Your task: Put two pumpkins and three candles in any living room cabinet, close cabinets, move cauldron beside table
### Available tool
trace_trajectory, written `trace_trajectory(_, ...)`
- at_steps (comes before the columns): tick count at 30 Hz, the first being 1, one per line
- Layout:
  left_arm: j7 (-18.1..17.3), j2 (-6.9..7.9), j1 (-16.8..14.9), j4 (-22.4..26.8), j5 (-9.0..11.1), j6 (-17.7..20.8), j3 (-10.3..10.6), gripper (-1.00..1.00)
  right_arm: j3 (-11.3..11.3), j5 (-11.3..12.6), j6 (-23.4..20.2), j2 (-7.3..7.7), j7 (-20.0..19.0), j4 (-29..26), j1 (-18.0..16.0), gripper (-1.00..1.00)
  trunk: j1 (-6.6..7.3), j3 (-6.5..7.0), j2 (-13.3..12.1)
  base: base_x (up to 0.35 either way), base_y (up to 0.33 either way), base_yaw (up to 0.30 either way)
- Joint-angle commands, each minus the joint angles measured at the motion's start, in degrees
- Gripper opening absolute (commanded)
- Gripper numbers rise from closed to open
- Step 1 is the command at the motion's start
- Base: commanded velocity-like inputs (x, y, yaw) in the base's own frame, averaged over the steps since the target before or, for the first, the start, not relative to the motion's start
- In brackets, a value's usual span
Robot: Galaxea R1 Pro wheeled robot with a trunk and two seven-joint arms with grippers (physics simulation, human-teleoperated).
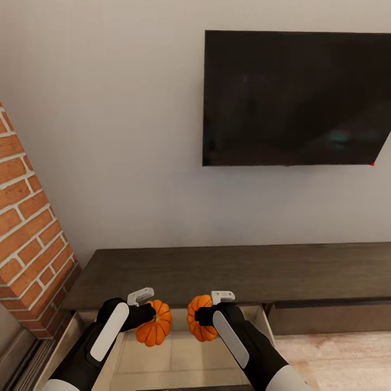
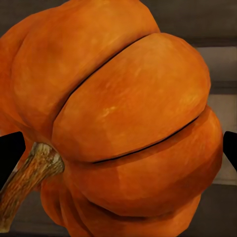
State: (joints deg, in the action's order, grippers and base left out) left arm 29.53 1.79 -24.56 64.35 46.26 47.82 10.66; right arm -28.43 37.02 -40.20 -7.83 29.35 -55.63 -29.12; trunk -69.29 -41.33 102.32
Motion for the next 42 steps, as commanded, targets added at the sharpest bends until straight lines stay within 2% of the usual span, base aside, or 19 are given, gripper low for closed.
trace_trajectory(1, 0.6, 0.06, 0.0, 0.1, 0.6, 0.0, 0.2, -1.00, -0.1, 0.6, 0.0, 0.01, 0.7, 0.0, -0.1, -1.00, -0.22, -0.24, 0.4, 0.000, 0.000, 0.000)
trace_trajectory(42, 0.9, -0.02, 0.0, -1.0, 0.0, -0.4, 0.0, -1.00, 0.0, 0.6, -0.9, 0.01, 1.0, 0.5, -0.1, -1.00, -9.22, -7.60, 16.9, 0.000, 0.000, 0.000)
